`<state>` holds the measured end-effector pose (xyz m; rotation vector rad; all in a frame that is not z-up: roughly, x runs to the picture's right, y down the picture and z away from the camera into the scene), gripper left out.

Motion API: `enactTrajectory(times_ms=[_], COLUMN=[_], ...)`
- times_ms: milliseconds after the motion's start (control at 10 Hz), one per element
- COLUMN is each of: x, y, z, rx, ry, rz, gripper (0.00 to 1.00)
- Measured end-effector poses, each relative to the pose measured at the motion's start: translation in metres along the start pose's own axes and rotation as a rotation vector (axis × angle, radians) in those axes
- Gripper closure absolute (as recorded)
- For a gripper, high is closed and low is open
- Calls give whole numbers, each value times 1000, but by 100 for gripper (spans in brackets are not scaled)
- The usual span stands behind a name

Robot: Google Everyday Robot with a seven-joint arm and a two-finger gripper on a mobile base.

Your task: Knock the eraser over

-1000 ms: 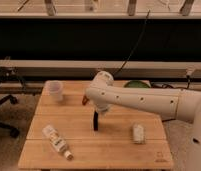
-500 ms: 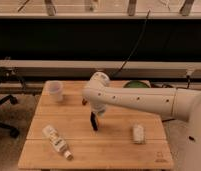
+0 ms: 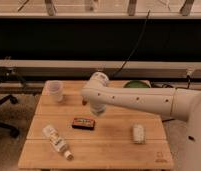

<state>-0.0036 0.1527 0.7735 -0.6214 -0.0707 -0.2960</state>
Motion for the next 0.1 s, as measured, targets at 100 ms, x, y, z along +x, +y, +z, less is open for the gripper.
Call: enactTrajectory(times_ms=[100], x=[0], y=[0], z=[1], rx=[0], ry=[-1], rz=[4], gripper=[91])
